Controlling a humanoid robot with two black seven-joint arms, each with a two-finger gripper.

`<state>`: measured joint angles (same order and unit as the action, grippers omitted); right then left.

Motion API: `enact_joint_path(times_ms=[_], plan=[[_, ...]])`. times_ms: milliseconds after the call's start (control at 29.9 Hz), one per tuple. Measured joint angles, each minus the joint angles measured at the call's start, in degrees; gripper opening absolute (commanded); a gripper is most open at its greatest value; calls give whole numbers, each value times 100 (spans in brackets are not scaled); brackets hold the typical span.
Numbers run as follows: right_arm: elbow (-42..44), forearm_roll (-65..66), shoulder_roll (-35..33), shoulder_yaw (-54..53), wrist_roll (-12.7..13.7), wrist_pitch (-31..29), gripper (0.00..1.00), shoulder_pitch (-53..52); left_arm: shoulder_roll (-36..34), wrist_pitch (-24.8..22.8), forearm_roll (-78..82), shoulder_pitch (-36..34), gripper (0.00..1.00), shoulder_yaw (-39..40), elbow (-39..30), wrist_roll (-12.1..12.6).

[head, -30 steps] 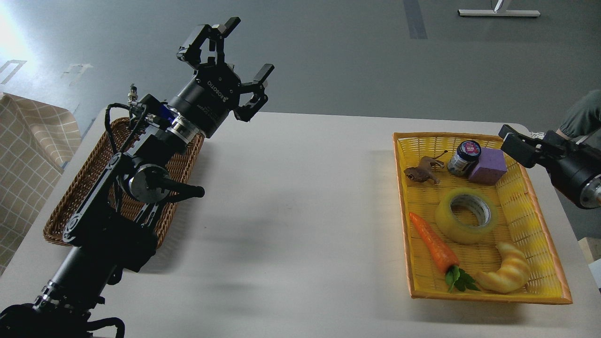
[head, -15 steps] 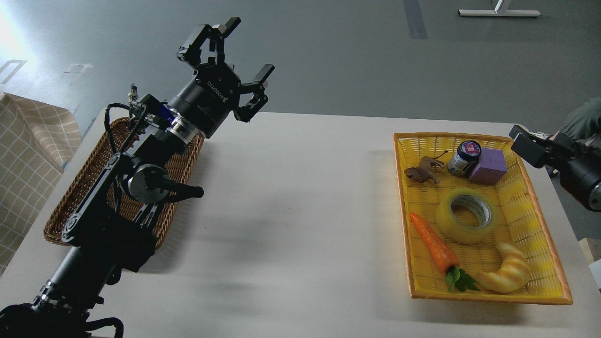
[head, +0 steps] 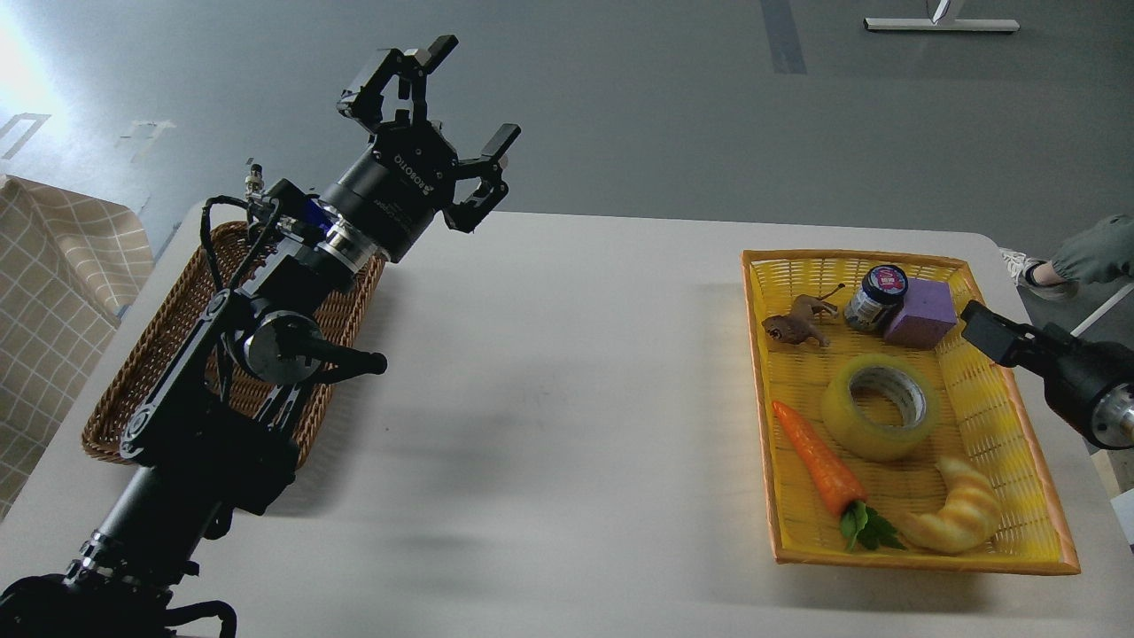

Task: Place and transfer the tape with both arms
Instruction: 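Swing the right arm outward and lower it beside the yellow tray, then reach the right gripper into the tray and grasp the tape roll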

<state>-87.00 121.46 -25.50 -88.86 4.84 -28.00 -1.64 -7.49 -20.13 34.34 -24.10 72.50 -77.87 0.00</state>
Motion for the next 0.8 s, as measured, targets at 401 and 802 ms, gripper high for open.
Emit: enact_joint_path(times_ms=[401, 802], plan=[[7, -22, -261, 522, -53, 0, 96, 2, 95, 0, 2, -9, 98, 2, 0, -8], [110, 262, -455, 966, -63, 0, 86, -135, 132, 0, 9, 26, 98, 2, -3, -9]])
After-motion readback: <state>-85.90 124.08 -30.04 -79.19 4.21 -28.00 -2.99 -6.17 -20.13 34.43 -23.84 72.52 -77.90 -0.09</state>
